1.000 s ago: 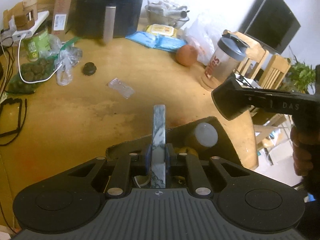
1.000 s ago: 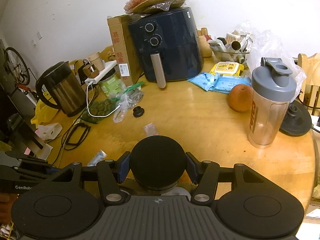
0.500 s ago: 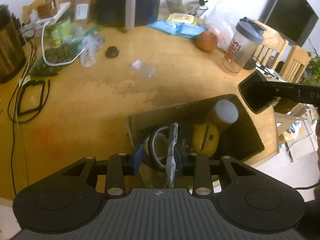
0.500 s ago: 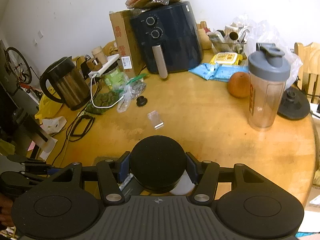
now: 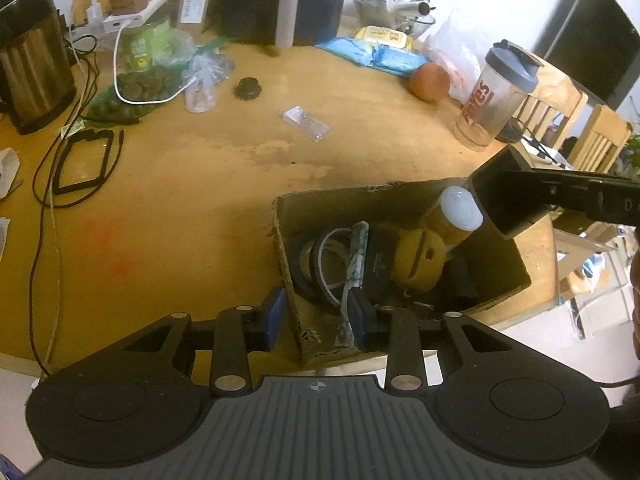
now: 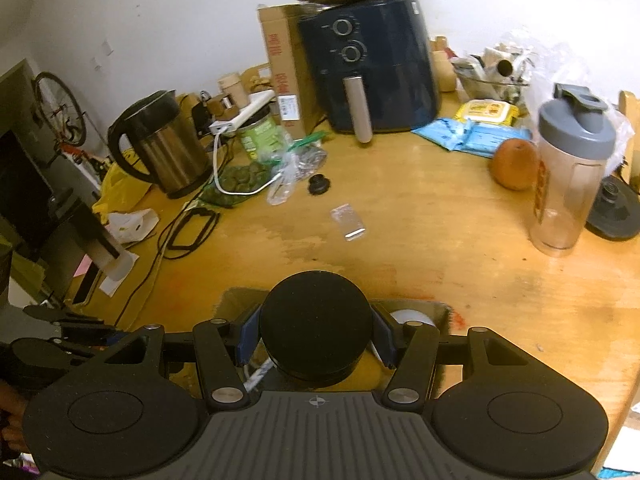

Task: Organize rigid objects
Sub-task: 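Lower the strip and the lid into the box, opening both tools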

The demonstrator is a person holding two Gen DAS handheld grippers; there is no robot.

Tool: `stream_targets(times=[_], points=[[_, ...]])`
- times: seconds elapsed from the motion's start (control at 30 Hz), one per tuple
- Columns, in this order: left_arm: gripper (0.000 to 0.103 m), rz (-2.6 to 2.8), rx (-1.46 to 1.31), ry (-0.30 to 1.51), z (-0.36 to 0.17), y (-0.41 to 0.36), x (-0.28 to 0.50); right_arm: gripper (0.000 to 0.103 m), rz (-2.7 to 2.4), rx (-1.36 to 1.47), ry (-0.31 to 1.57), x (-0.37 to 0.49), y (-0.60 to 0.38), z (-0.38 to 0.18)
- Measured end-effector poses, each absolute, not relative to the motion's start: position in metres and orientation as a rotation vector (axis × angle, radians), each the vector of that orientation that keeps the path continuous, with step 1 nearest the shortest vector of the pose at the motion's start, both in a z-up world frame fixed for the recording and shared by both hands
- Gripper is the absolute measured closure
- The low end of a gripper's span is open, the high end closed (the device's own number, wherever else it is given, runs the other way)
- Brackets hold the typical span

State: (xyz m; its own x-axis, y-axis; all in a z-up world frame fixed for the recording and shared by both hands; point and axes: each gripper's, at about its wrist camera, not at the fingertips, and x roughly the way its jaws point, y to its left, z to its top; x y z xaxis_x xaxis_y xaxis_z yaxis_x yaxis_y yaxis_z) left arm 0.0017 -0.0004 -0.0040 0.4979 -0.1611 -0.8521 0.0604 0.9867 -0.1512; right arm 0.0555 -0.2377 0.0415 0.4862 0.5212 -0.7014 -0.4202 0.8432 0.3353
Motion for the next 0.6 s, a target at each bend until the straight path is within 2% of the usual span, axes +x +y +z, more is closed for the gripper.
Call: stream_targets(times=[0.17, 0.2, 0.23, 0.3, 0.33, 0.47, 0.6], points=[[0.069, -0.112, -0.123, 1.044, -0.005, 0.006, -0.003, 0.042, 0.626, 0.108, 0.902, 0.052, -0.224, 0.043], [0.069, -0.107, -0.13, 1.046, -0.006, 0.008, -0.003, 0.035, 0.638, 0.097, 0.908, 0.051, -0.22, 0.043], [0.069, -0.104, -0.138, 1.047, -0.006, 0.01, -0.004, 0.022, 0.647, 0.078, 0.912, 0.049, -0.215, 0.042], [0.069, -0.099, -0.157, 1.047, -0.006, 0.013, -0.006, 0.008, 0.653, 0.034, 0.909, 0.045, -0.207, 0.042], [0.069, -0.096, -0.163, 1.046, -0.005, 0.015, -0.007, 0.004, 0.655, 0.015, 0.91, 0.043, -0.204, 0.041], [0.069, -0.087, -0.166, 1.046, -0.004, 0.018, -0.009, 0.0, 0.644, -0.027, 0.936, 0.04, -0.196, 0.034], [0.069, -0.086, -0.168, 1.045, -0.003, 0.02, -0.011, 0.0, 0.617, -0.077, 0.958, 0.038, -0.188, 0.027]])
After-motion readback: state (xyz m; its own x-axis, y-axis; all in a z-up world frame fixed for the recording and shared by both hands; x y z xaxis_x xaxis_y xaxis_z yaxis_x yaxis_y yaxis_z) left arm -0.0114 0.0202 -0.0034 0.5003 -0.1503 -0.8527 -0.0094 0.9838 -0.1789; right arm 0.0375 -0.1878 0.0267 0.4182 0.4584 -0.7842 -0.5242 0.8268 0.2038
